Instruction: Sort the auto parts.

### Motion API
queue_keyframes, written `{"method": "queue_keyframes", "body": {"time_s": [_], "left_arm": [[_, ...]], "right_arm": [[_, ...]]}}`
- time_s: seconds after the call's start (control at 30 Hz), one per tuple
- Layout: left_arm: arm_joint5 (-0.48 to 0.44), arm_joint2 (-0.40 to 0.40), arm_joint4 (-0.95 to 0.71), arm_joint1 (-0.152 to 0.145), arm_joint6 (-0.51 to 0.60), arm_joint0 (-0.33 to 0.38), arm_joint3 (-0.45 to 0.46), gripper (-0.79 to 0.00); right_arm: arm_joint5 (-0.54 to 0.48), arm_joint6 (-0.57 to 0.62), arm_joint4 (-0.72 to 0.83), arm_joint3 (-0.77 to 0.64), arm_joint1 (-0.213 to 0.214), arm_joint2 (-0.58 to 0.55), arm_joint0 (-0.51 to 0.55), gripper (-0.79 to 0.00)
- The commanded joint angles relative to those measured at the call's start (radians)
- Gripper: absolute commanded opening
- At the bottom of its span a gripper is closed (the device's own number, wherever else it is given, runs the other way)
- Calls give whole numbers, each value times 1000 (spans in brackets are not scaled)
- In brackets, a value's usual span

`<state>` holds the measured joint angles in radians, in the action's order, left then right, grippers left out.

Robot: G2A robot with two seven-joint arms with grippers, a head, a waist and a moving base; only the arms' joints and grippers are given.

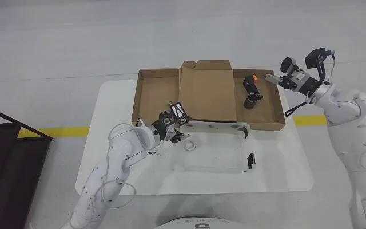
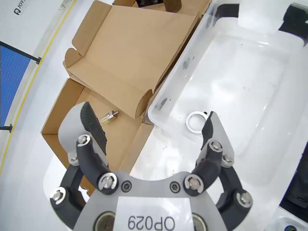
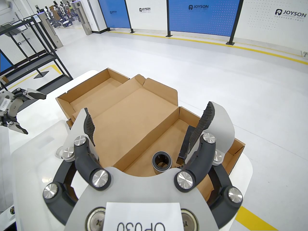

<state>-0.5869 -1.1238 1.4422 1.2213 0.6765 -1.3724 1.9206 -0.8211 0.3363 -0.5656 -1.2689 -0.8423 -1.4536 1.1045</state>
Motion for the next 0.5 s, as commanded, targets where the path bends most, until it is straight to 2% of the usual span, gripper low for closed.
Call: {"method": "queue_keyframes", "body": {"time_s": [0.0, 0.07, 0.13, 0.23, 0.3, 0.47], "left_arm": [[0, 1, 7, 0, -1, 0, 2, 0], [-16, 30, 70, -3, -3, -8, 14, 0], [-83, 78, 121, -4, -13, -4, 39, 0], [-274, 161, 197, -11, -70, 19, 75, 0], [-356, 196, 257, -16, -111, 42, 87, 0], [-324, 254, 347, -9, -148, 100, 29, -15]], "right_arm": [[0, 0, 0, 0, 0, 0, 0, 0], [0, 0, 0, 0, 0, 0, 0, 0], [0, 0, 0, 0, 0, 0, 0, 0], [0, 0, 0, 0, 0, 0, 0, 0], [0, 0, 0, 0, 0, 0, 0, 0], [0, 0, 0, 0, 0, 0, 0, 0]]}}
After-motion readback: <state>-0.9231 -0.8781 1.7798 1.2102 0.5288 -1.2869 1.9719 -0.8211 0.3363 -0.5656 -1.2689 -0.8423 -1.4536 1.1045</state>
